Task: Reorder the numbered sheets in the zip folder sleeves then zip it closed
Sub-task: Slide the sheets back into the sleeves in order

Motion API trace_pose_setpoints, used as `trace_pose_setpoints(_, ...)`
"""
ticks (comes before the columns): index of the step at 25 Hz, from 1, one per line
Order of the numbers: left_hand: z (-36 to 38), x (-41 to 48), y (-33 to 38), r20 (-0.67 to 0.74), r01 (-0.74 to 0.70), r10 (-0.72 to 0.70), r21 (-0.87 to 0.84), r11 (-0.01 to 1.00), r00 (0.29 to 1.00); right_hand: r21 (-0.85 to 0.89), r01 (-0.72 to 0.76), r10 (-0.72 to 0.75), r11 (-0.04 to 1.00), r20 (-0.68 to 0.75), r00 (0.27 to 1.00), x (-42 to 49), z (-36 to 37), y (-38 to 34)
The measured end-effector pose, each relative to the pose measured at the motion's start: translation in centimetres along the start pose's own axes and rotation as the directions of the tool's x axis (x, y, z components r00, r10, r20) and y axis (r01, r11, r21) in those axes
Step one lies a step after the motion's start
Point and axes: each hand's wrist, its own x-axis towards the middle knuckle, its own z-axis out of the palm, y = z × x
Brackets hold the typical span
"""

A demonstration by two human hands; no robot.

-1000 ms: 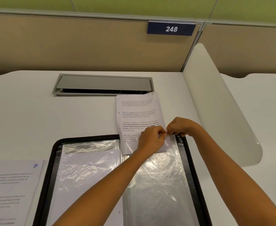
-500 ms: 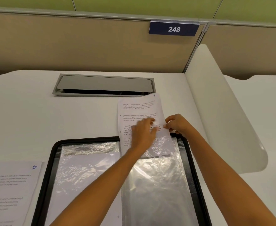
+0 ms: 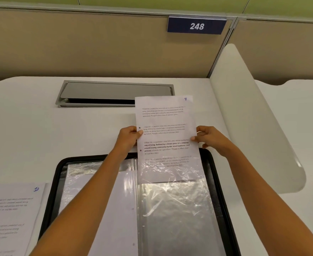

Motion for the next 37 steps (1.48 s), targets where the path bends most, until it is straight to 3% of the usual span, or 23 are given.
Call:
trace_pose_setpoints(4,0.3,-1.9,-1.2,0.0,-0.04,0.04,0.002,0.999,0.999,0.092,-0.001,-0.002,0.996,0.037,0.999,0.0,0.7,-0.1)
trace_pose_setpoints(10,-0.6,-3.4,-3.4,0.0,-0.016,0.016,0.094,0.995,1.0,0.159,-0.001,0.004,0.987,-0.018,1.0,0.3,1.5,-0.2)
trace_pose_setpoints(14,-0.6,-4.5,-2.8,-0.023,-0.027,0.027,0.012,1.0,0.999,0.172,0.021,-0.013,0.985,-0.048,0.999,0.3,2.1,-0.8)
trace_pose_setpoints(17,-0.5,-4.4,-2.1,-0.1,-0.043,0.042,-0.002,0.999,0.994,0.111,-0.061,0.067,0.992,-0.051,0.996,-0.3,1.9,-1.1)
trace_pose_setpoints(19,-0.4,-4.2,-1.9,-0.122,-0.043,0.046,0.023,0.999,0.991,0.003,-0.159,0.159,0.987,0.02,0.987,-0.7,1.8,-0.7)
trace_pose_setpoints(21,0.3,-4.8,-1.7,-0.206,-0.093,0.134,0.195,0.976,0.969,-0.027,-0.181,0.181,0.983,0.039,0.983,-1.1,1.9,-0.1)
trace_pose_setpoints(23,1.4,-6.1,-1.7,-0.278,-0.253,0.432,0.504,0.826,0.858,0.016,-0.126,0.126,0.992,0.017,0.992,-1.3,2.0,0.2)
trace_pose_setpoints(25,3.6,-7.9,-1.7,-0.054,-0.466,0.684,0.693,0.55,0.727,0.045,-0.062,0.062,0.997,0.012,0.998,-1.4,2.2,0.1)
trace_pose_setpoints(27,6.7,-9.8,-2.4,0.265,-0.623,0.666,0.683,0.381,0.697,0.044,-0.027,0.026,0.999,0.013,1.0,-1.1,2.4,0.0)
trace_pose_setpoints(29,9.7,-10.9,-3.9,0.376,-0.64,0.615,0.714,0.284,0.693,0.023,-0.02,0.019,1.0,0.021,1.0,-0.8,2.7,-0.1)
trace_pose_setpoints(31,11.9,-11.1,-5.2,0.333,-0.568,0.594,0.781,0.261,0.732,-0.017,-0.032,0.032,0.999,0.039,0.999,-0.7,2.8,-0.3)
trace_pose_setpoints(33,13.1,-10.9,-5.4,0.248,-0.476,0.559,0.824,0.308,0.791,-0.059,-0.051,0.055,0.997,0.061,0.997,-0.7,2.7,-0.4)
trace_pose_setpoints(37,13.9,-9.9,-5.3,0.193,-0.392,0.515,0.866,0.31,0.835,-0.147,-0.079,0.092,0.986,0.084,0.992,-0.6,2.4,0.0)
